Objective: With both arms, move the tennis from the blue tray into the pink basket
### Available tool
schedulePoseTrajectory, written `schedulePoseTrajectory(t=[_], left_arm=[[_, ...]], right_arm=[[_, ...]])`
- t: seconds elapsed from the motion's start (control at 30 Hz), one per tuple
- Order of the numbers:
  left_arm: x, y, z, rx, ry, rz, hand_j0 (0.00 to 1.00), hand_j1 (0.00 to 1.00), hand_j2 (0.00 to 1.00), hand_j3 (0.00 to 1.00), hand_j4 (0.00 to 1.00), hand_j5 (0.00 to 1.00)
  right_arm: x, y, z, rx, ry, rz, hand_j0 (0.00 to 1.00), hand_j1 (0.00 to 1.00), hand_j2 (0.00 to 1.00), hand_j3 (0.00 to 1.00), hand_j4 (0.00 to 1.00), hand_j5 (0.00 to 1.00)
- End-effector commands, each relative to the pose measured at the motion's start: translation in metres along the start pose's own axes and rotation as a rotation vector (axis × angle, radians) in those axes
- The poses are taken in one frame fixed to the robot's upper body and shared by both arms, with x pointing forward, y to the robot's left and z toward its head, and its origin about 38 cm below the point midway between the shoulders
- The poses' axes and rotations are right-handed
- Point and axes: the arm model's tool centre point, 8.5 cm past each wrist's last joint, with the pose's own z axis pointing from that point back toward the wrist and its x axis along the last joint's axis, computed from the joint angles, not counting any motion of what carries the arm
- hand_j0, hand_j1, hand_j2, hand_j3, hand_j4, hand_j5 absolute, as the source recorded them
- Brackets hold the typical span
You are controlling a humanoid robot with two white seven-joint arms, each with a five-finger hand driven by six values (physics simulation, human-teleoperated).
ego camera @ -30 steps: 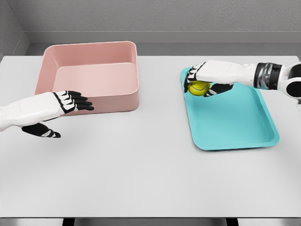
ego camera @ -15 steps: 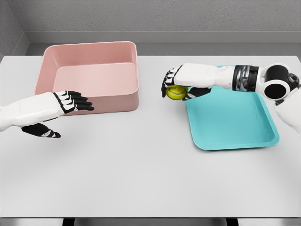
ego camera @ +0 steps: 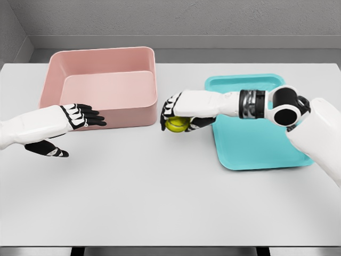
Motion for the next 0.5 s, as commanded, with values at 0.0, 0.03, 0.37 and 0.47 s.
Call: schedulePoseTrajectory(t=[0.0,0.03,0.37,0.47], left_arm=[[0.000,0.001,0.000,0.004,0.001,0.005,1.00,1.00,1.00,1.00,1.00,1.00],[0.000,0.001,0.000,0.004,0.001,0.005,1.00,1.00,1.00,1.00,1.00,1.00],[0.001,0.000,-0.001,0.005,-0.005,0.009,1.00,1.00,1.00,1.00,1.00,1.00],[0.001,0.000,-0.001,0.004,-0.005,0.008,1.00,1.00,1.00,1.00,1.00,1.00]], right_arm=[[0.011,-0.004,-0.005,-0.007,-0.031,0.016,0.56,0.56,0.56,0.56,0.56,0.56],[0.013,-0.004,-0.005,-0.007,-0.038,0.019,0.56,0.56,0.56,0.56,0.56,0.56],[0.031,0.016,-0.026,0.032,-0.100,0.004,0.56,0.56,0.56,0.56,0.56,0.56],[0.034,0.018,-0.030,0.033,-0.111,0.001,0.56,0.56,0.56,0.56,0.56,0.56]])
